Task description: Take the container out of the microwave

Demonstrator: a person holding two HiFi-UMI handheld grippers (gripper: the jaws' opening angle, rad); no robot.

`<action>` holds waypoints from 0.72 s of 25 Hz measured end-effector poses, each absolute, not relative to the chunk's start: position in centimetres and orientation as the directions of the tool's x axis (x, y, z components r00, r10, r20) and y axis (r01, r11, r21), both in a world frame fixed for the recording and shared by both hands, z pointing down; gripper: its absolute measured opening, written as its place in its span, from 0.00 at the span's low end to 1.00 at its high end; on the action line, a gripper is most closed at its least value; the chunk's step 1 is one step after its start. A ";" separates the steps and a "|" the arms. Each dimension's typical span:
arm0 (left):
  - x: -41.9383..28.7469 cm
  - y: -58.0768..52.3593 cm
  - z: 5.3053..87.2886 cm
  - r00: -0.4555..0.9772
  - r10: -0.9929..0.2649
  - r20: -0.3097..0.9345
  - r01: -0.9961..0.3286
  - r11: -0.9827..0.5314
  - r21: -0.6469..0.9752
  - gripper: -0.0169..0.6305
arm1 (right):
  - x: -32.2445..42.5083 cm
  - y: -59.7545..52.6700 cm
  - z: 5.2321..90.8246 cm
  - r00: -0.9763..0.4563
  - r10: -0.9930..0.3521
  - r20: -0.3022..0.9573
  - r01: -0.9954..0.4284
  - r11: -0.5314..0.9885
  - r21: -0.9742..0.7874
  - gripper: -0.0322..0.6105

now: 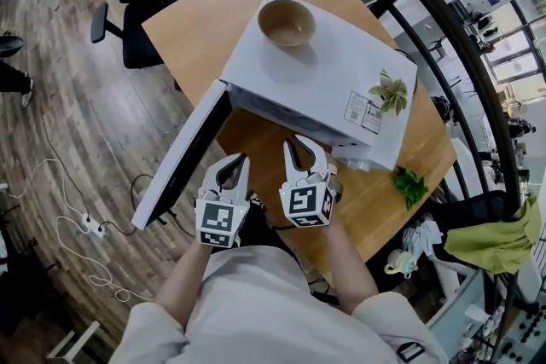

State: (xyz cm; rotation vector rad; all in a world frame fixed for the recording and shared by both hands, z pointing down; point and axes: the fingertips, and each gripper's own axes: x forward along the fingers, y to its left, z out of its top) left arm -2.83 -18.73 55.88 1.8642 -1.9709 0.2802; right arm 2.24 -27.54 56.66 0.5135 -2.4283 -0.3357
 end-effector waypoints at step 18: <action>-5.0 -16.2 60.0 -0.128 -0.855 0.502 -0.963 0.228 0.142 0.03 | -1.7 -30.7 62.2 -0.645 -0.470 0.602 -0.042 0.809 0.587 0.16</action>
